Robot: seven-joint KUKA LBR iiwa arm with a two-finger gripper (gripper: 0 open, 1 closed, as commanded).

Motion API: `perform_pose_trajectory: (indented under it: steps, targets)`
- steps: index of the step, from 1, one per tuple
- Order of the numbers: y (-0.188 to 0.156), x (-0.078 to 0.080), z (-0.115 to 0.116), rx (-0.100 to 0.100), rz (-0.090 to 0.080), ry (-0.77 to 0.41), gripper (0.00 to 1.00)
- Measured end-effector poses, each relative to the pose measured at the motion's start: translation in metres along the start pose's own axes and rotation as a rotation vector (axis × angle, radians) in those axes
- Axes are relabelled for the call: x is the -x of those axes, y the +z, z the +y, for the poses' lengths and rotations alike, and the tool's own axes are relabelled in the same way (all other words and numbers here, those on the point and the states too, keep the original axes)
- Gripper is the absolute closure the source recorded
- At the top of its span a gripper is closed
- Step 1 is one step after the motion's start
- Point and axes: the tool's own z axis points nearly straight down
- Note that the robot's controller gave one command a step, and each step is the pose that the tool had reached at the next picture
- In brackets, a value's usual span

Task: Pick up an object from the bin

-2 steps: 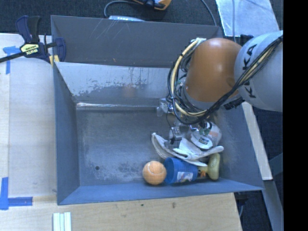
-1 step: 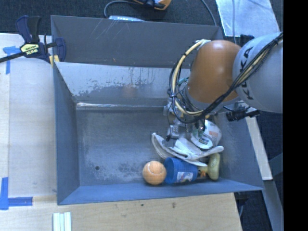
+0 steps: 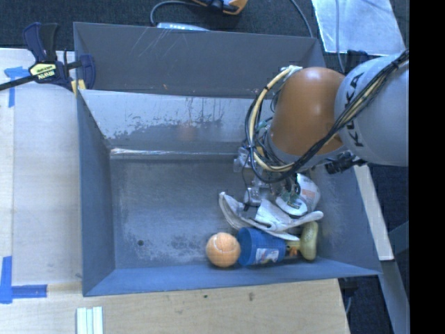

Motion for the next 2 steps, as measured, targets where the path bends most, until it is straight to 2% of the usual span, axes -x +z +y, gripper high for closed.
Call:
perform_pose_trajectory:
  steps: [1, 2]
  targets:
    - [0.020, -0.002, -0.018, 0.002, 0.000, -0.055, 0.00]
    - [0.057, 0.002, -0.020, 0.002, -0.006, 0.067, 1.00]
